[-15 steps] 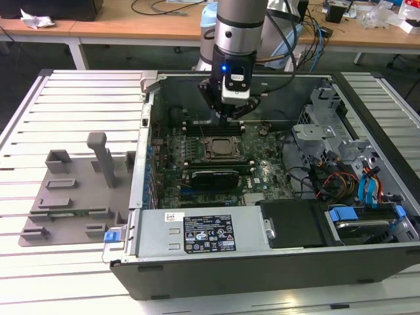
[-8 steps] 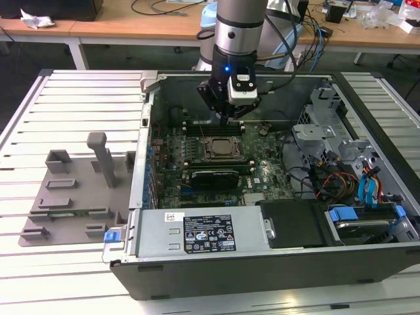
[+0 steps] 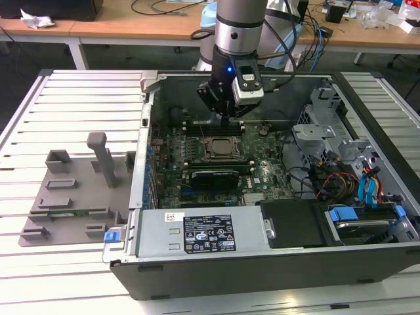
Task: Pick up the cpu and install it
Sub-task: 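Install the first cpu locking lever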
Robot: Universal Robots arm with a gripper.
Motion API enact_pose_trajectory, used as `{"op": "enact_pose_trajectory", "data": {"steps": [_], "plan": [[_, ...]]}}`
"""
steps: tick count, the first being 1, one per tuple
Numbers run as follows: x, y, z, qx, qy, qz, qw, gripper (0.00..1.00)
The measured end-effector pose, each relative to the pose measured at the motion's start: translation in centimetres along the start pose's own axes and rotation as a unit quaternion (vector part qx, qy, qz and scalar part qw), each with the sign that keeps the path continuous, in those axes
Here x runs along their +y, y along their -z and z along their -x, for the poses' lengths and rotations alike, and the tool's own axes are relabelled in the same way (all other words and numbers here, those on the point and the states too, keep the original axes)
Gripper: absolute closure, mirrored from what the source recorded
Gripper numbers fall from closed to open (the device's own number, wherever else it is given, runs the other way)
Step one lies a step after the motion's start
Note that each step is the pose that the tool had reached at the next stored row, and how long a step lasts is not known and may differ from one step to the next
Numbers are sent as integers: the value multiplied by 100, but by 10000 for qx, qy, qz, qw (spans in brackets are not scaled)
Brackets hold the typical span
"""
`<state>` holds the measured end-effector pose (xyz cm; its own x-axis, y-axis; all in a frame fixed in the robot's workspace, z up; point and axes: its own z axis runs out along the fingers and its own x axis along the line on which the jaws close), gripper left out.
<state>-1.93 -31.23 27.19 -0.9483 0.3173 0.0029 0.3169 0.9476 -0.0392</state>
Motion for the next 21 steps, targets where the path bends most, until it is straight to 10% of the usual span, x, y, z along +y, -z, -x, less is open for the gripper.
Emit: {"op": "enact_pose_trajectory", "data": {"steps": [8, 21], "plan": [[0, 0, 0, -25, 635, -2, 9980, 89], [0, 0, 0, -66, 1671, -4, 9859, 89]]}}
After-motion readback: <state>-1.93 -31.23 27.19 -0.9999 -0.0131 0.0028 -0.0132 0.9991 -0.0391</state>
